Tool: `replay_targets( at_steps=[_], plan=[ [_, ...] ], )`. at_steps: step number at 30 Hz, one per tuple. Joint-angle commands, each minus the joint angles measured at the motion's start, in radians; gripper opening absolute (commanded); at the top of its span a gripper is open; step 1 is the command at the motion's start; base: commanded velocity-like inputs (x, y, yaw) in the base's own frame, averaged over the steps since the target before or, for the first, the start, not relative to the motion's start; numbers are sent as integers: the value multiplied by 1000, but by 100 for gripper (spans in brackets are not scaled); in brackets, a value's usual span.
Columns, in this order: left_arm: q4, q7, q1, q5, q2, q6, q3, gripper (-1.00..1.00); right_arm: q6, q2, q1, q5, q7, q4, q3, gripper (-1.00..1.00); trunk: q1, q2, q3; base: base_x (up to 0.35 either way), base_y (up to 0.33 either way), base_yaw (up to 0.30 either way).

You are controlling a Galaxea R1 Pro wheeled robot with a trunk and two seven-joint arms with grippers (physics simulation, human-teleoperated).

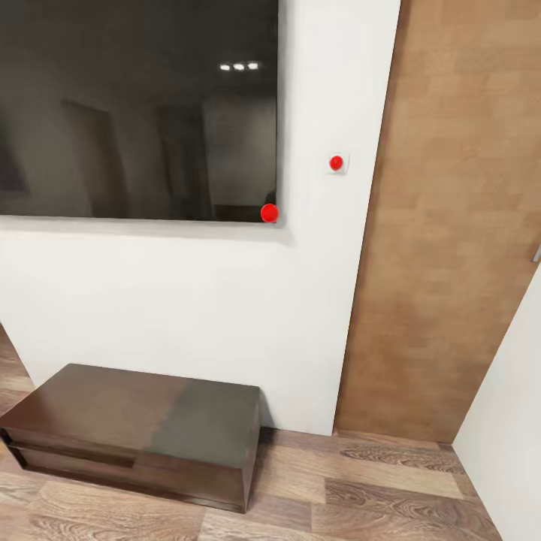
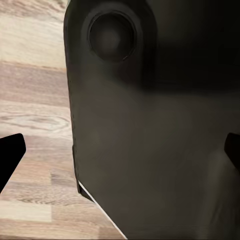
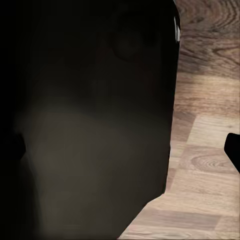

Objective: In the bedroom, move the book from the bed onto either nightstand, and place the two sandals side by side next to the bed.

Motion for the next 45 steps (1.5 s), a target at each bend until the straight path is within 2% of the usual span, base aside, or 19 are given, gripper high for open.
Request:
replay_targets(
  at_steps=[1,6,34,45],
  plan=[
    [-1,-2,6,5,6,-2,2,100,-1,6,-6,-4,6,-6,0,100,0,0,0,0,0,0],
    [0,-2,22,3,32,-2,2,100,-3,14,-35,-4,5,-22,-1,100,0,0,0,0,0,0],
    [0,-2,22,3,32,-2,2,100,-3,14,-36,-4,5,-22,-1,100,0,0,0,0,0,0],
    [-2,-10,21,-3,32,0,3,100,2,10,-48,0,-15,-22,-1,100,0,0,0,0,0,0]
  ],
)
